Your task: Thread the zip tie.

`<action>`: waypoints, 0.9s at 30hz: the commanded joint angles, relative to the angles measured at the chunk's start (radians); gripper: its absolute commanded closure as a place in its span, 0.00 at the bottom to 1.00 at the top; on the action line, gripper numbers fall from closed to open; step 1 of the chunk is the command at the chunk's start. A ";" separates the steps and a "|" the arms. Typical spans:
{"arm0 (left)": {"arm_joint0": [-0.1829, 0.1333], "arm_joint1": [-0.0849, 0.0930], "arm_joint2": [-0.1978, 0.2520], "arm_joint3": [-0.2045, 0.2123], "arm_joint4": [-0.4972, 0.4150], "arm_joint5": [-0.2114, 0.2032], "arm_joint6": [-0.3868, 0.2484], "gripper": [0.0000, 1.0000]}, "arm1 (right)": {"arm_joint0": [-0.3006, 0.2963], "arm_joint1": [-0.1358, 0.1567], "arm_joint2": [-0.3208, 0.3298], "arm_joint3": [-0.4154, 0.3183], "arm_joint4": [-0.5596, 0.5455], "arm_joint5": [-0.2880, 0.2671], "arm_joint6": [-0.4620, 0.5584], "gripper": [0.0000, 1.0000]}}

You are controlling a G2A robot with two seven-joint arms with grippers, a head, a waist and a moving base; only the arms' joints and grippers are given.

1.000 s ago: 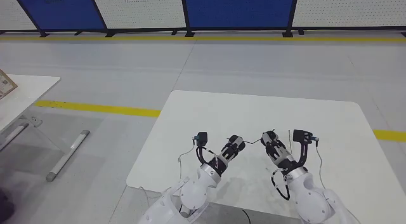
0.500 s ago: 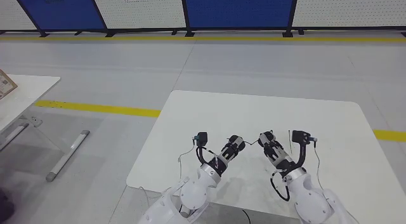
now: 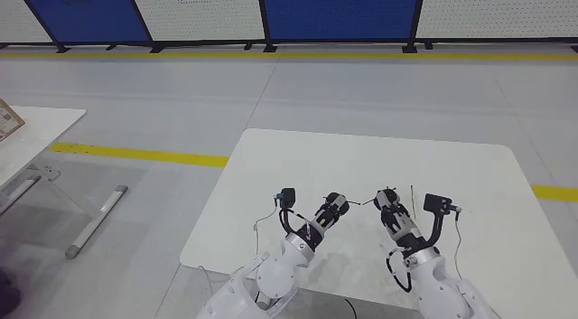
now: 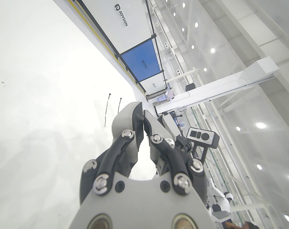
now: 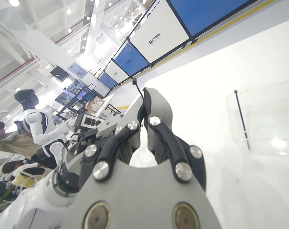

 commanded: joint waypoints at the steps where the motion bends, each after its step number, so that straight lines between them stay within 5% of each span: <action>1: 0.000 0.000 0.000 0.000 0.000 0.000 0.000 1.00 | -0.002 -0.001 -0.004 0.000 -0.011 0.004 -0.006 1.00; 27: 0.000 0.000 0.000 0.000 0.000 0.000 0.000 1.00 | 0.009 -0.023 -0.024 0.018 -0.059 0.031 -0.056 1.00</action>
